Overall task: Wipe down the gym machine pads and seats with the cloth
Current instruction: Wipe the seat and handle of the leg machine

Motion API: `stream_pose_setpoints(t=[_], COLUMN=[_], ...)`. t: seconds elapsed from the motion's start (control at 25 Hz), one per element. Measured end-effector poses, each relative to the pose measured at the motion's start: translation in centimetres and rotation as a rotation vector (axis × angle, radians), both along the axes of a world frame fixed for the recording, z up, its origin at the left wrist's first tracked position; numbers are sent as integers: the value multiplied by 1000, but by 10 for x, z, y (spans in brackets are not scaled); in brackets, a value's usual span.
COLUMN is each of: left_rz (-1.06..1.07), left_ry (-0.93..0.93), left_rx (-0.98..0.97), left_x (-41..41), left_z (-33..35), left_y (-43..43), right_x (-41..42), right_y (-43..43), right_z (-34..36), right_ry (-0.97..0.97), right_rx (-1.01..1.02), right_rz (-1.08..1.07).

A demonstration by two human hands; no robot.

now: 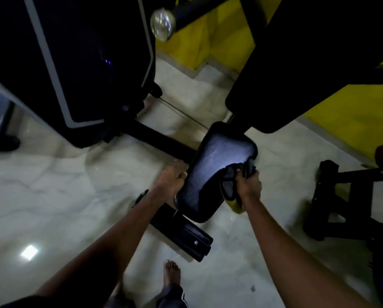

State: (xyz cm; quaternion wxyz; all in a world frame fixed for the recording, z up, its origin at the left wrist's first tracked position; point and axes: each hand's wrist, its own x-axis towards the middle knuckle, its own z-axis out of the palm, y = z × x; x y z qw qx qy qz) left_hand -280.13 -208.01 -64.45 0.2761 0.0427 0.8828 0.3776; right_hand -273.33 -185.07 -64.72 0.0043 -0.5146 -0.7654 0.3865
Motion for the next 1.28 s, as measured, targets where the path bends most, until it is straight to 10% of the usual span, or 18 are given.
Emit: stream_pose_setpoints(t=[0.68,1.28], left_rz=[246,488], left_ry=[665,918], left_rx=[3,33], left_x=[-36,-9], left_z=[394,547], left_y=[-158,-352], right_x=[-116,-147], right_y=[-66,-244], right_z=[434,594], right_ry=[431,661], right_rx=[126,348], right_rz=[605,1055])
